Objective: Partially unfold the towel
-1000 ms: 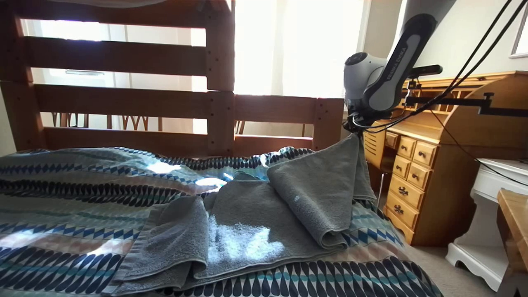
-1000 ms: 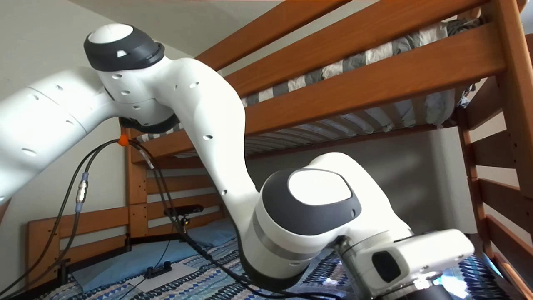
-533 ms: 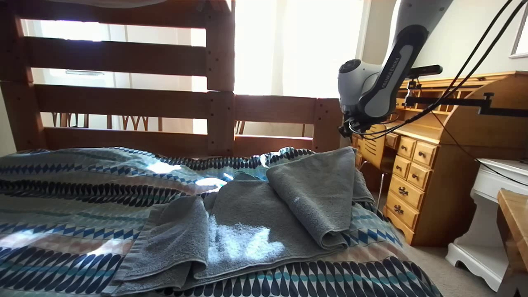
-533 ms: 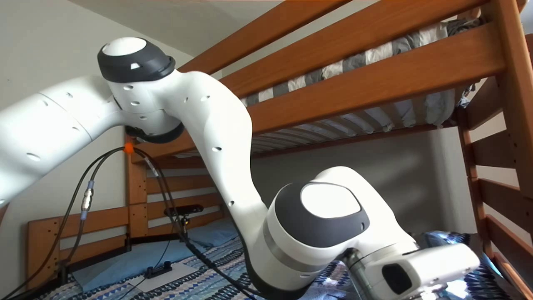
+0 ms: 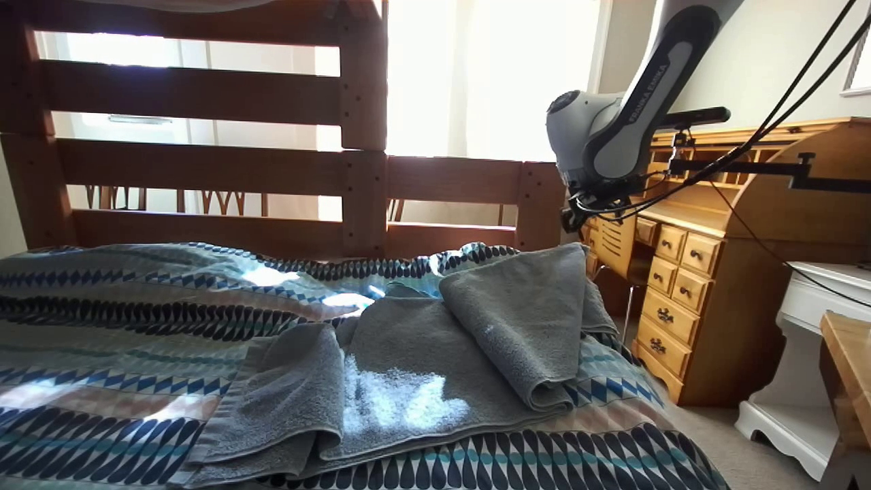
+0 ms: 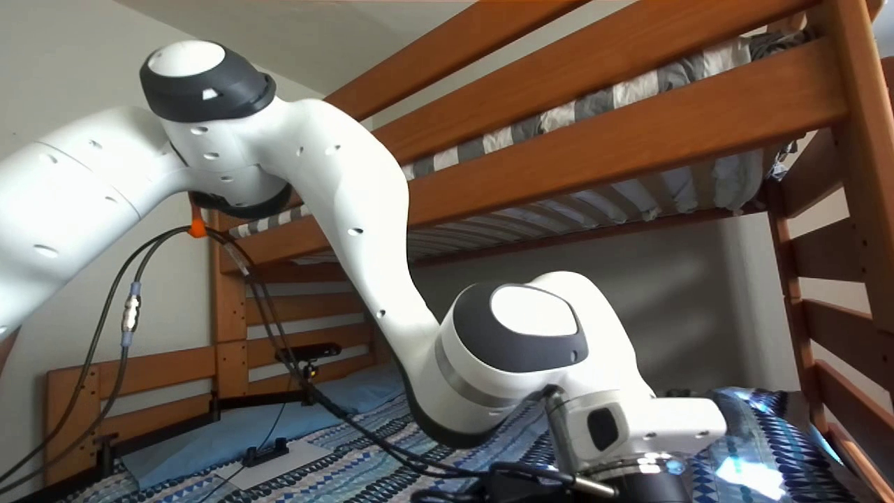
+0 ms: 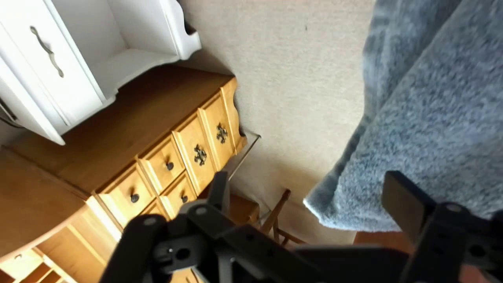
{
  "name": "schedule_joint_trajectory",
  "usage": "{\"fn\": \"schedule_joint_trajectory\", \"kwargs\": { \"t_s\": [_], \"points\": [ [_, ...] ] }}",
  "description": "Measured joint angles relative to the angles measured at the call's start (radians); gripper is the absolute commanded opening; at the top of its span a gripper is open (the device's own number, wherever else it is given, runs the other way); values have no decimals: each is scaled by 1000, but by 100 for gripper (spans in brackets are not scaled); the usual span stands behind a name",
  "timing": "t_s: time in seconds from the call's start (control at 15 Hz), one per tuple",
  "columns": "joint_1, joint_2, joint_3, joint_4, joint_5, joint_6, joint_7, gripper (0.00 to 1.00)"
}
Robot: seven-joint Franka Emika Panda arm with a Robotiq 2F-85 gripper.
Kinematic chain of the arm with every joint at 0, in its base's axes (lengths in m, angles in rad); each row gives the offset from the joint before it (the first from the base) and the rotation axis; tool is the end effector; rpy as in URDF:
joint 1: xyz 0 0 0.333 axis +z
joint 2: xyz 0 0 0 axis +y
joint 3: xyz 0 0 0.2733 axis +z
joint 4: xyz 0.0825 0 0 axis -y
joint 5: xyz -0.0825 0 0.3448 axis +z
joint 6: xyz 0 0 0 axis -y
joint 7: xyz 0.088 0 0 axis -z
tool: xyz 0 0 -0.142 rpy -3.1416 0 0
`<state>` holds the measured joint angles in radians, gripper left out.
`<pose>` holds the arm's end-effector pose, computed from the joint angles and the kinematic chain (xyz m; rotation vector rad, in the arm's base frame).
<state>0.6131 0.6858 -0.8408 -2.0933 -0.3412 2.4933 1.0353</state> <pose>0.5153 -0.1513 0.1588 2.2250 -1.0343 0.2007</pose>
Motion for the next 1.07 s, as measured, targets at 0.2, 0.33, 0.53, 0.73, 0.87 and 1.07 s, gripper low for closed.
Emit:
{"fn": "schedule_joint_trajectory", "kwargs": {
  "t_s": [0.2, 0.33, 0.53, 0.73, 0.87, 1.07],
  "points": [
    [-9, -112, 84, -27, 0, -142, 1, 100],
    [-41, -181, 164, -38, 0, -218, 5, 100],
    [-145, -272, 327, -62, 0, -247, 7, 100],
    [-273, -331, 494, -90, 3, -250, -14, 100],
    [-345, -352, 578, -106, 15, -241, -39, 100],
    [-427, -366, 661, -122, 62, -203, -107, 100]
  ]
}}
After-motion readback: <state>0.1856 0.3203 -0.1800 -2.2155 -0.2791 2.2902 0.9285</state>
